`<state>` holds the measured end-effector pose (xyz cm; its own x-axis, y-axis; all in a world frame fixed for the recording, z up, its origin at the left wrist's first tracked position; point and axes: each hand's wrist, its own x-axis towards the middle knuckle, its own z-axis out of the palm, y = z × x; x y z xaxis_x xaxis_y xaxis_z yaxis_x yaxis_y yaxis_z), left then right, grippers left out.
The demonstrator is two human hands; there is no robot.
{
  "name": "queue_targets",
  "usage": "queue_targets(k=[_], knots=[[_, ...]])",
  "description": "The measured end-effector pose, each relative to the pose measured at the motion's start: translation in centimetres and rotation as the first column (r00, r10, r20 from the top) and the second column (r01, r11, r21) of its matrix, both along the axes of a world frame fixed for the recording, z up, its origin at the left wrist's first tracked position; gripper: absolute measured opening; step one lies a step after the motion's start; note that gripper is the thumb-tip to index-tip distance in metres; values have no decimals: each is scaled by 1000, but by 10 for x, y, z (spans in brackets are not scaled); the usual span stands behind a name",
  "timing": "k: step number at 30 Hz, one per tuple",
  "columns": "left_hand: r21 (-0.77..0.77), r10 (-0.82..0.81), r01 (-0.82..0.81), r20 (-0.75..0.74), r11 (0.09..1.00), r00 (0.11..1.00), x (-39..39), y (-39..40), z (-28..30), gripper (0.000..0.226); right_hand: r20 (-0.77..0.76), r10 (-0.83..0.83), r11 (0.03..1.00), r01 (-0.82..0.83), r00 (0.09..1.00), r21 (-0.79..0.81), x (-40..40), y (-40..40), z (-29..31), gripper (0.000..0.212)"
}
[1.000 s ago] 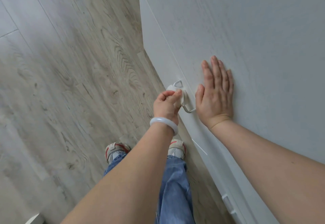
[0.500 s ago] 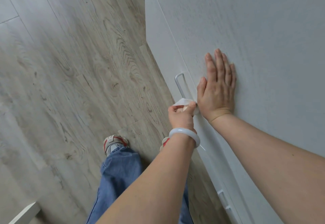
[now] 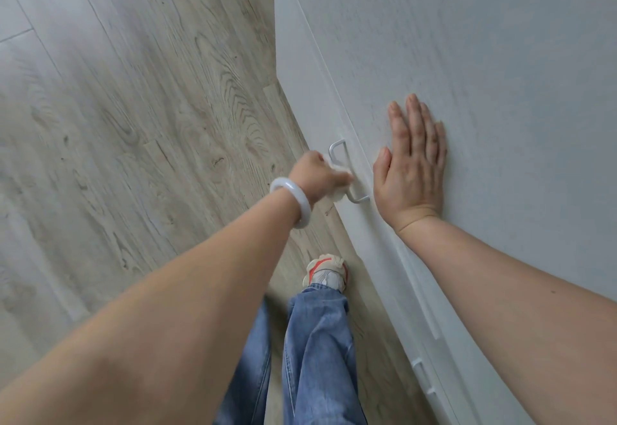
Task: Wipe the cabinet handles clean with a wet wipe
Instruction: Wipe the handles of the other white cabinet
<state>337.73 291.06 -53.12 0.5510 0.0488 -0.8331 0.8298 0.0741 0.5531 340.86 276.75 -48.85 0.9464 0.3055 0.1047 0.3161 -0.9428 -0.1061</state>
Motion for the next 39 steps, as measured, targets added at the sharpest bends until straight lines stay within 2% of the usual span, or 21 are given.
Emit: queue_targets(k=[2,4,6,8,10,14,17,20,23,26,28,33,35,37,39], knots=[[-24,121,-121,1,992,993,3,2,7,19,1,-2,1000,2,1000,1,0,0,0,60],[-55,202,-203,-28,978,979,-8,-13,12,11,3,-3,1000,3,1000,5,0,0,1,60],[-70,210,-214,-66,974,976,-25,-33,10,14,7,-5,1000,5,1000,1,0,0,1,61],[-81,254,-263,-98,962,962,-31,-43,8,31,4,-6,1000,6,1000,0,0,0,1,61],[-59,232,-237,-87,970,969,-25,-34,6,48,8,-5,1000,5,1000,2,0,0,1,61],[-20,298,-299,-29,954,954,-6,-10,7,21,3,4,1000,-4,1000,10,0,0,1,60],[-30,303,-306,-81,952,950,-17,-29,15,13,3,-2,1000,2,1000,7,1,0,1,61],[-63,310,-320,-130,945,942,-35,-45,20,16,-2,-4,1000,4,1000,0,1,0,1,61],[-28,322,-326,-89,945,942,-24,-31,20,26,2,-1,1000,1,1000,0,0,0,1,61],[10,380,-380,-17,925,925,5,0,24,26,-2,1,1000,-1,1000,7,1,0,2,61],[59,322,-324,40,944,946,19,15,27,23,-3,3,1000,-3,1000,6,0,0,1,61],[208,19,-40,104,977,994,29,19,37,23,-9,1,1000,-1,1000,5,1,0,2,61],[185,-25,7,95,983,995,28,15,39,21,-5,3,1000,-3,1000,6,1,0,2,61],[87,106,-111,59,990,993,27,13,40,31,0,6,1000,-6,1000,9,1,0,2,61],[-47,333,-333,-9,942,943,24,12,41,32,3,6,1000,-6,1000,9,0,0,1,60]])
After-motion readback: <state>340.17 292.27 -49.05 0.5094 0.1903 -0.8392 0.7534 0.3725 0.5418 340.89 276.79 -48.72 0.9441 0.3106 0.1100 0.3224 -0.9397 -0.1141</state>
